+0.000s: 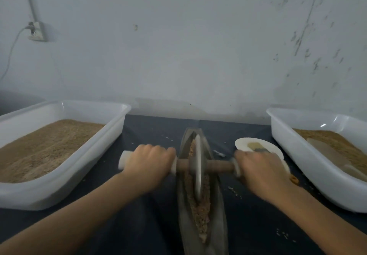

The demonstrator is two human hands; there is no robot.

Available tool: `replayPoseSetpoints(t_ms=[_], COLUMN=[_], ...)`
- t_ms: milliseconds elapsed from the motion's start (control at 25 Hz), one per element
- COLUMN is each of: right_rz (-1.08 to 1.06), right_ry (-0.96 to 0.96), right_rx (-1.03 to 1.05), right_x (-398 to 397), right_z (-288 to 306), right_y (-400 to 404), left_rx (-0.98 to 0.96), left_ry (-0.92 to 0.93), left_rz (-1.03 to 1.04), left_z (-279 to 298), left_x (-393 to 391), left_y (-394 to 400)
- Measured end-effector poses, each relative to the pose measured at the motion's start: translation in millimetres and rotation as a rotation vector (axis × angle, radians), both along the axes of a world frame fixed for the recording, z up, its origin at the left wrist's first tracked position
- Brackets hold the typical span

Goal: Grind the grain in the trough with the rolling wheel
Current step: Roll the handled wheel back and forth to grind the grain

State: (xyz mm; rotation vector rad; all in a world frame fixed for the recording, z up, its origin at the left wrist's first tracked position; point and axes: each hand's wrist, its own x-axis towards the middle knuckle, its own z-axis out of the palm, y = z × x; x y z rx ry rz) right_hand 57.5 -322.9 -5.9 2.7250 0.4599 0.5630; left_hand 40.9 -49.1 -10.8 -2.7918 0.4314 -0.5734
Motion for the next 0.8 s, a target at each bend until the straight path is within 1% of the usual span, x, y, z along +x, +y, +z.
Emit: replayPoseSetpoints(t_ms=[120, 200, 280, 320, 400, 440, 480, 560, 600, 640, 720, 800], right_rz=[-0.079, -0.05, 0.006, 0.074, 0.245, 0.324, 0.356, 0.294, 0.239, 0.186, 0.061, 0.018], right_ry=[-0.018, -0.033, -0.007, -0.019, -0.114, -0.192, -0.212, -0.113, -0.075, -0.058, -0.03, -0.049], right_rx=[0.084, 0.083, 0.044, 0.035, 0.029, 0.044, 0.048, 0.036, 0.007, -0.033, 0.016, 0.032], right_x=[51, 58, 32, 13, -29, -44, -52, -50, -41, -24, 18, 46], right_z=[19, 20, 16, 9, 1, 2, 4, 8, 10, 8, 8, 18], right_y=[26, 31, 22, 12, -6, -12, -17, -15, -8, 1, 19, 33], left_rx=[-0.064, -0.119, -0.14, -0.141, -0.128, -0.116, -0.107, -0.064, -0.007, 0.019, -0.013, -0.094], left_ry=[0.021, 0.04, 0.072, 0.057, -0.049, -0.108, -0.175, -0.122, -0.05, -0.028, 0.001, 0.052], left_rz=[0.111, 0.119, 0.086, 0.049, -0.089, -0.159, -0.19, -0.105, -0.053, -0.012, 0.097, 0.154], left_z=[16, 19, 13, 2, -10, -12, -10, -4, -2, -4, -2, 4], left_x=[58, 72, 52, 31, -23, -48, -63, -70, -63, -45, 0, 40], left_y=[-4, -3, 2, 7, 13, 17, 21, 23, 19, 14, 7, 5])
